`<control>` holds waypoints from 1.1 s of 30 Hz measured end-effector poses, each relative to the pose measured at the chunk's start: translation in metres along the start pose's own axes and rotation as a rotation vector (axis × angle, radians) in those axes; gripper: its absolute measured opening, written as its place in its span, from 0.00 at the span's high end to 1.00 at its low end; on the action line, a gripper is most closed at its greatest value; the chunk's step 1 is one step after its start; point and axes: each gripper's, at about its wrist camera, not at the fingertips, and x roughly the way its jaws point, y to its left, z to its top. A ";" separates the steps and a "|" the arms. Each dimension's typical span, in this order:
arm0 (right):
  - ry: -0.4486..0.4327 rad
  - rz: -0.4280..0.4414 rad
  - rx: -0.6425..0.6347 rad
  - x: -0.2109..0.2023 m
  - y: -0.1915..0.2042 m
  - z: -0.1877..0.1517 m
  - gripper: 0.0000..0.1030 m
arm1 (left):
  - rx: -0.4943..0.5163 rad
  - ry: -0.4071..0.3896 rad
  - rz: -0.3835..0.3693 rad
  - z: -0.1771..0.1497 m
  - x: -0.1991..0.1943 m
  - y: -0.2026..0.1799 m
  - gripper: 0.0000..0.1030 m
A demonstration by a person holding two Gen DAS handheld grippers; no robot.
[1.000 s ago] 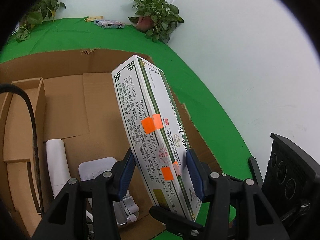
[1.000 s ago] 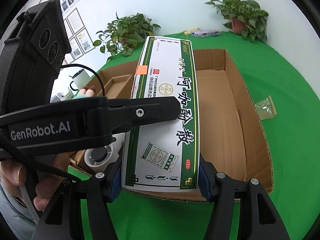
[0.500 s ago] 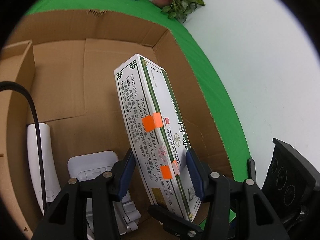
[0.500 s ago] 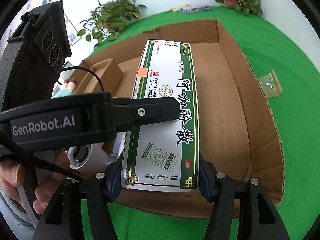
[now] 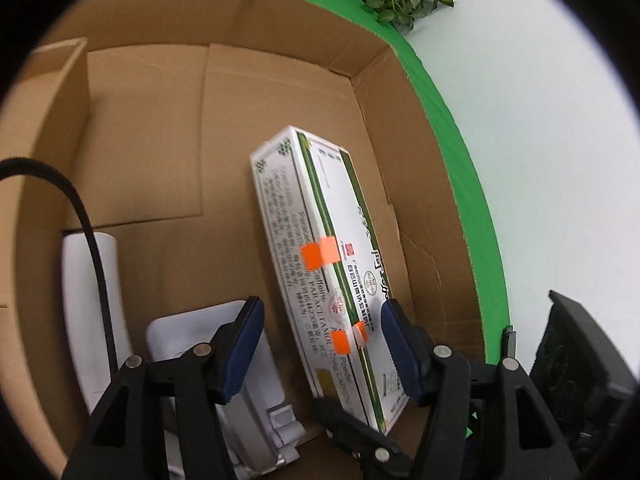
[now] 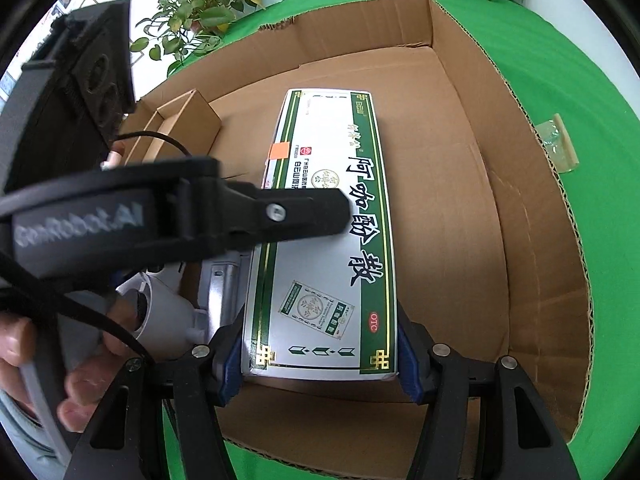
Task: Organize objects
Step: 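Lower the medicine box into the box beside the phone stand and release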
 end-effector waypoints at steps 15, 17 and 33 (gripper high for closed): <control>-0.050 -0.064 0.018 -0.015 0.007 0.003 0.33 | 0.077 -0.202 0.067 -0.031 -0.082 0.009 0.42; -0.045 -0.067 0.025 -0.015 0.006 0.004 0.33 | 0.079 -0.214 0.071 -0.035 -0.080 0.009 0.42; -0.015 -0.094 0.033 0.002 0.022 0.002 0.40 | 0.053 -0.244 0.082 -0.042 -0.091 0.018 0.42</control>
